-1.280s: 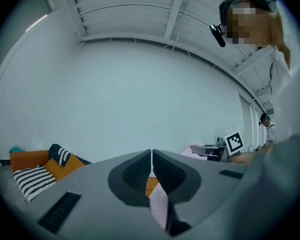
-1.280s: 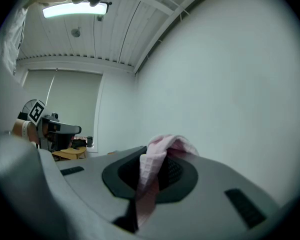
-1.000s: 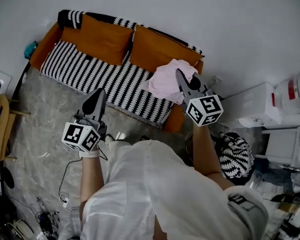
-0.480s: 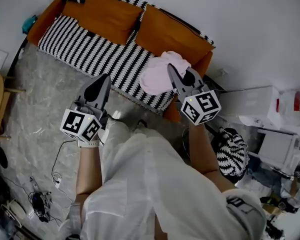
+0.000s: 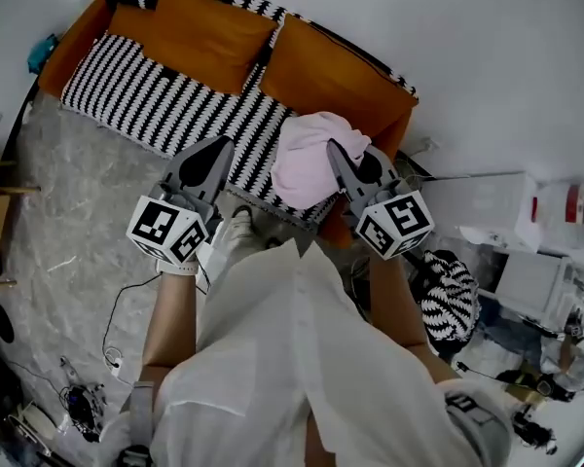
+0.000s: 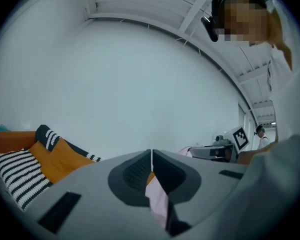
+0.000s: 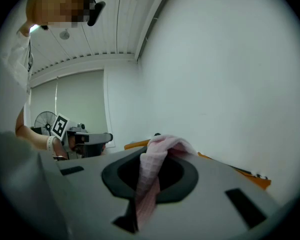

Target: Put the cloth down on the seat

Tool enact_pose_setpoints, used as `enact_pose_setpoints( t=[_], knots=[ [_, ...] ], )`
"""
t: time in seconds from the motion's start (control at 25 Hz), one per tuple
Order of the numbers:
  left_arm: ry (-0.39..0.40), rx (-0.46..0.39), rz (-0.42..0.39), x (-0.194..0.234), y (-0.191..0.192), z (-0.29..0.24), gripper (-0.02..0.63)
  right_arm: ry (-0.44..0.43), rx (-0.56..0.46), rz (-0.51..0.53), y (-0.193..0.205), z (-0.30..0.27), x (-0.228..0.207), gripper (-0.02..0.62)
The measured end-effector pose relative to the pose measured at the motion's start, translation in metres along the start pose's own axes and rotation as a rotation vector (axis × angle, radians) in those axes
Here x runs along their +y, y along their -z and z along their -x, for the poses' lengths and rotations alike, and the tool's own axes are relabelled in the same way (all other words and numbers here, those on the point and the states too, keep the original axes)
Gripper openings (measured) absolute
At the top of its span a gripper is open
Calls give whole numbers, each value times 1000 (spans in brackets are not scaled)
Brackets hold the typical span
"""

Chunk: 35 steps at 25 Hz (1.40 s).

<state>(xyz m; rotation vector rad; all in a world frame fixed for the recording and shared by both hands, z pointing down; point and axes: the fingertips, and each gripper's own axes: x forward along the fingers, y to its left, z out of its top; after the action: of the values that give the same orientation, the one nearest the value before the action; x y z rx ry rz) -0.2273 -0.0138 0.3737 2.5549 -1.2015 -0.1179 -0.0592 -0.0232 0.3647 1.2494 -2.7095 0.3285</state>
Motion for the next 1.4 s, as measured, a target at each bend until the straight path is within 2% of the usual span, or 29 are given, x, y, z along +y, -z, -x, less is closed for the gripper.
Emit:
enact_pose_setpoints(
  t=[0.44, 0.72, 0.88, 1.16, 1.4],
  knots=[
    [125, 32, 37, 36, 2, -58, 25, 20, 70, -10, 6, -44, -21, 43],
    [110, 55, 52, 40, 17, -100, 25, -47, 139, -24, 32, -58, -61, 43],
    [64, 65, 50, 33, 28, -135, 25, -121, 164, -11, 37, -63, -108, 43],
    [-25, 55, 57, 1, 44, -206, 25, -237, 231, 51, 38, -75, -219, 44],
    [-21, 52, 45, -19, 56, -269, 25, -217, 268, 60, 48, -86, -300, 44]
  ],
)
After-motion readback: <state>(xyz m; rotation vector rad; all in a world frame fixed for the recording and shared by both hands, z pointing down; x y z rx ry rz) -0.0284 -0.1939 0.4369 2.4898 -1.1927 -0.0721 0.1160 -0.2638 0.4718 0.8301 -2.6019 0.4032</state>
